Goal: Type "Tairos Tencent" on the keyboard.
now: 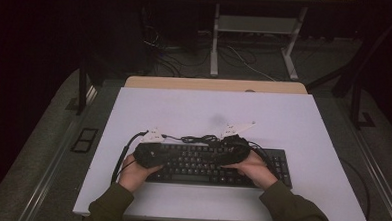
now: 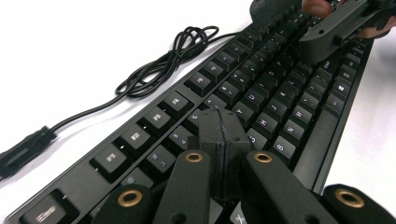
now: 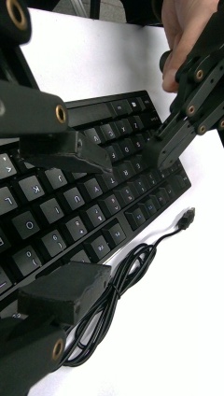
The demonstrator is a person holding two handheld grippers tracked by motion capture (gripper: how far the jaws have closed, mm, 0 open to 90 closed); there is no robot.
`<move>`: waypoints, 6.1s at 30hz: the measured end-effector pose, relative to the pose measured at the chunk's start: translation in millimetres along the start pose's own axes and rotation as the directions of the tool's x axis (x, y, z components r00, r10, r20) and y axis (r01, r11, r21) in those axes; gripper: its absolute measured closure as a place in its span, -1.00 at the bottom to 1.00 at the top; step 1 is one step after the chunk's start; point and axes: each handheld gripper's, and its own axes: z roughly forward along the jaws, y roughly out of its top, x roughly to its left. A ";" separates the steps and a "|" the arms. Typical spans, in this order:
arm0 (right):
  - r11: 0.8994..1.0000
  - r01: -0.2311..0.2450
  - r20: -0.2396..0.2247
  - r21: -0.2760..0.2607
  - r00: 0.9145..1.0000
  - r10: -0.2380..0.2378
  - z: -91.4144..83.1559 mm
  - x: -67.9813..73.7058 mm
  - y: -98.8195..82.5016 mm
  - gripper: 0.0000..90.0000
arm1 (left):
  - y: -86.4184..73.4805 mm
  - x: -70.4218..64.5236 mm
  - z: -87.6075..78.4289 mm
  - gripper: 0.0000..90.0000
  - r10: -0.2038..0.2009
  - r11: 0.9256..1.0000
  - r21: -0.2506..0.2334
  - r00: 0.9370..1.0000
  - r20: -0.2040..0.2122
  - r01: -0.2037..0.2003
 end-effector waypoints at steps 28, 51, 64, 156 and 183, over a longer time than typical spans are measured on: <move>1.000 0.003 0.004 -0.005 1.000 -0.003 -0.4 0.3 0.2 -0.08 | -1.6 -2.1 18.0 0.98 0.011 0.999 0.048 1.000 -0.004 -0.010; 1.000 0.004 0.007 -0.006 1.000 -0.004 -1.8 -0.6 0.2 -0.08 | 1.3 -4.3 6.7 0.64 -0.005 1.000 0.014 1.000 0.007 0.005; 1.000 -0.002 0.012 -0.012 1.000 0.002 -5.5 -1.9 -0.4 -0.08 | -5.0 -5.9 -1.8 -0.24 0.011 1.000 -0.007 1.000 -0.004 -0.011; 0.992 0.007 -0.004 0.127 1.000 -0.006 8.1 -7.3 -17.7 0.98 | -9.4 -4.5 -5.7 -0.88 0.016 1.000 -0.021 1.000 -0.022 -0.017; 1.000 0.002 0.006 0.020 1.000 -0.002 -12.4 -5.1 -9.2 0.16 | -9.2 -4.6 -6.1 -0.87 0.012 1.000 -0.023 1.000 -0.020 -0.012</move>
